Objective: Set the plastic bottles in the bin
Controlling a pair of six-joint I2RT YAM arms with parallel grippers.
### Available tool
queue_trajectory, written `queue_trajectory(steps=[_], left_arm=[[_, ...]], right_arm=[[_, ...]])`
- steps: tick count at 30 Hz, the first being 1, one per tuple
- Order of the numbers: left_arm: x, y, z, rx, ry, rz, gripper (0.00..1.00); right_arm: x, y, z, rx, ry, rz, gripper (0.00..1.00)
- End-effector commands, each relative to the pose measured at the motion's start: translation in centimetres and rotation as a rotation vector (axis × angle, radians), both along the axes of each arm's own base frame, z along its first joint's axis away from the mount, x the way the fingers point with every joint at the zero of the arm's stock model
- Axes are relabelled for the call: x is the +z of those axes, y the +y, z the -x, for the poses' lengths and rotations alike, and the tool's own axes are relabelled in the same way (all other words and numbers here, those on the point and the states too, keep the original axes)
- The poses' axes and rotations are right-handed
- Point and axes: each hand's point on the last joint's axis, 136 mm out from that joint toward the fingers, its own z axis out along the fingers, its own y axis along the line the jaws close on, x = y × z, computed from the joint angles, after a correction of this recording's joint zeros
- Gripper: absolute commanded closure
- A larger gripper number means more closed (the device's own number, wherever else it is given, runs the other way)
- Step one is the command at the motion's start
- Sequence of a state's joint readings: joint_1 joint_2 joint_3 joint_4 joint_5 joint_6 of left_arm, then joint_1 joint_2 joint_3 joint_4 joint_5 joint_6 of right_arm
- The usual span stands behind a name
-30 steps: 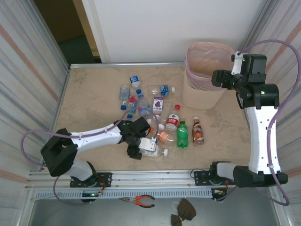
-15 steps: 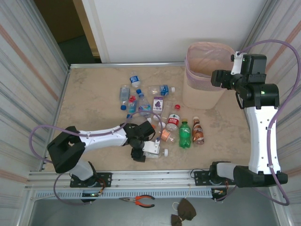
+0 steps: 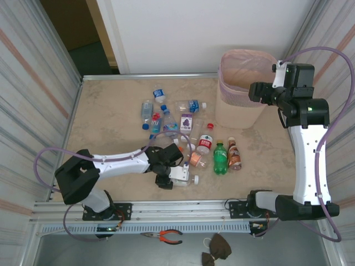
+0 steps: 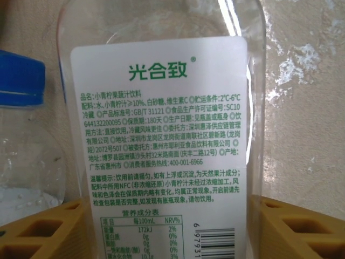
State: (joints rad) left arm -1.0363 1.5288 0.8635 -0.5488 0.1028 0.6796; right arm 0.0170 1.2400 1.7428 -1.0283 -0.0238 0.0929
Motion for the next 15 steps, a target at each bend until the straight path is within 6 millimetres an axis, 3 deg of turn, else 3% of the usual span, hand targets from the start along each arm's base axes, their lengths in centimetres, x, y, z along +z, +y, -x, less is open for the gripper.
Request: queue_trajectory(steps=[1, 8, 15], left_arm=[[0.9, 0.5, 0.4, 0.005, -0.009, 0.012, 0.40], [5.6, -1.3, 0.5, 0.009, -0.033, 0.178, 0.41], [13.8, -3.9, 0.1, 0.027, -0.094, 0.505, 0.42]], right_arm=[[1.6, 0.0, 0.6, 0.016, -0.052, 0.009, 0.17], [2.5, 0.9, 1.0, 0.059, -0.117, -0.024, 0.17], [5.9, 3.5, 2.7, 0.192, -0.313, -0.096, 0.18]])
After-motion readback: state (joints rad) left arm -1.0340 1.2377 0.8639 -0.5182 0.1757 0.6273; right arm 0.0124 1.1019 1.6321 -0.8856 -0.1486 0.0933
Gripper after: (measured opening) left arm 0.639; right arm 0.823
